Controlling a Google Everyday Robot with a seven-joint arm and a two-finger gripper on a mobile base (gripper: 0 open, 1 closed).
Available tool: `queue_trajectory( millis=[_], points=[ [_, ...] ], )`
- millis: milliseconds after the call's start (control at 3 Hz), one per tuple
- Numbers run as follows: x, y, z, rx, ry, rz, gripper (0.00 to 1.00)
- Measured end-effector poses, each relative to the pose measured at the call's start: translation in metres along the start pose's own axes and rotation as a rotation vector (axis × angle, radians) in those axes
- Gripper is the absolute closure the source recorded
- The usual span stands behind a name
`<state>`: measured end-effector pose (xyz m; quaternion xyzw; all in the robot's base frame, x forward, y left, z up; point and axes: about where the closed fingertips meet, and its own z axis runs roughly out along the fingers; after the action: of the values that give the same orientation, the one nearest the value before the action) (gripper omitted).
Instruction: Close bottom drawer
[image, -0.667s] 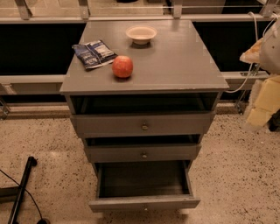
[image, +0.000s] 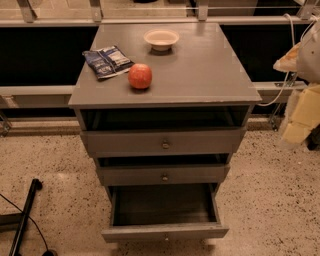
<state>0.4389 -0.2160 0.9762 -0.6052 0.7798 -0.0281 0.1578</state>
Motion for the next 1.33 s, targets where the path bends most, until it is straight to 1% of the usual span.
queue_trajectory(
  millis=[333,667,1000,1333],
  points=[
    [0.003,0.012,0.037,-0.062,-0.063,0.016,0.00],
    [0.005,0.049,0.097,-0.134,-0.221,0.016,0.00],
    [0.018,0.073,0.145,-0.152,-0.450,0.028,0.00],
    [0.018,0.073,0.140,-0.137,-0.447,-0.015,0.00]
  ],
)
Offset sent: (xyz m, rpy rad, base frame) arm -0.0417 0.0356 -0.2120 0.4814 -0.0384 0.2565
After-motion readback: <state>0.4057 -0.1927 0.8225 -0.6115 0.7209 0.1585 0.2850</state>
